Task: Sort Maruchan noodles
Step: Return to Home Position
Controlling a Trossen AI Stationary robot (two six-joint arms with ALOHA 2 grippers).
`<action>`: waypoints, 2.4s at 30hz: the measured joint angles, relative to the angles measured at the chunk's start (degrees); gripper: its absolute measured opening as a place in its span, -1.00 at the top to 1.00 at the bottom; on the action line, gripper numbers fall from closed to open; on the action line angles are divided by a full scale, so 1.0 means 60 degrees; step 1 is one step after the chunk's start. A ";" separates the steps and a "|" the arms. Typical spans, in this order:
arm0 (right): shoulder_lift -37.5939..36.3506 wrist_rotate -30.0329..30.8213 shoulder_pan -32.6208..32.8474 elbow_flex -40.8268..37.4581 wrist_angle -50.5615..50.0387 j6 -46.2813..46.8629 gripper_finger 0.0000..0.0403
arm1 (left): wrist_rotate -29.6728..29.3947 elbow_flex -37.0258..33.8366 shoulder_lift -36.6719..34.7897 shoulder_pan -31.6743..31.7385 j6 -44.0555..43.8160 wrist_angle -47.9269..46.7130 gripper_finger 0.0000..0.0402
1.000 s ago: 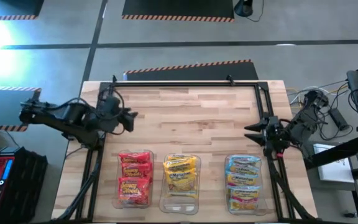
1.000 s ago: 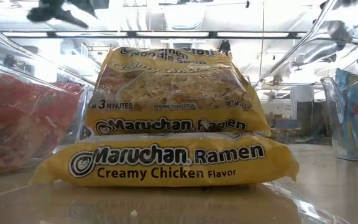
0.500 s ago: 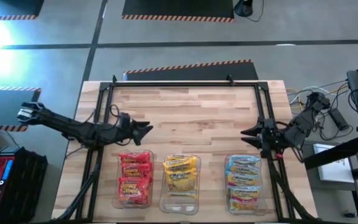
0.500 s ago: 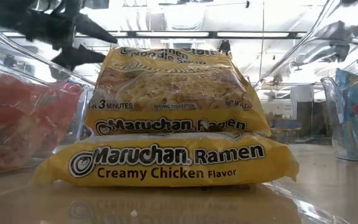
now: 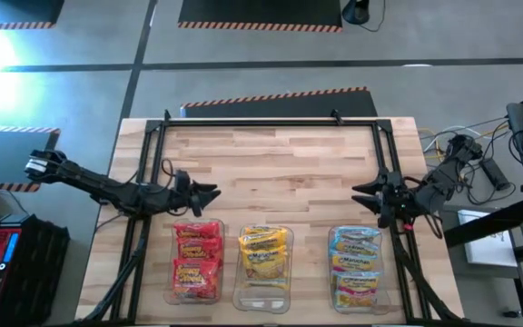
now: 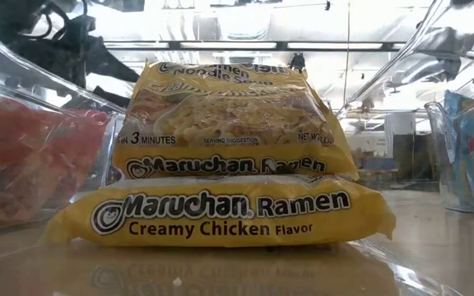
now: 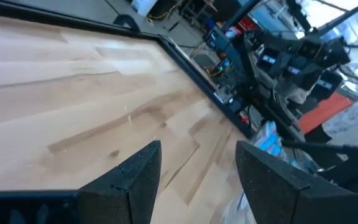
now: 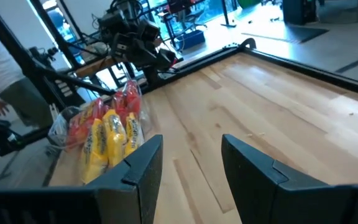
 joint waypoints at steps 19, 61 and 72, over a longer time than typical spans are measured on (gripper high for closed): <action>0.0015 -0.0045 0.0000 0.0000 0.0006 -0.0100 0.26 | 0.0338 -0.1507 0.0013 0.0000 -0.0362 0.0743 0.06; -0.2233 -0.0056 -0.1314 -0.0815 0.0002 -0.0096 0.28 | 0.0618 -0.0926 -0.3875 0.0000 -0.0636 -0.1237 0.06; -0.2677 -0.0056 -0.3671 -0.1027 0.0002 -0.0096 0.29 | 0.0616 -0.0929 -0.5990 0.0000 -0.0639 -0.1235 0.06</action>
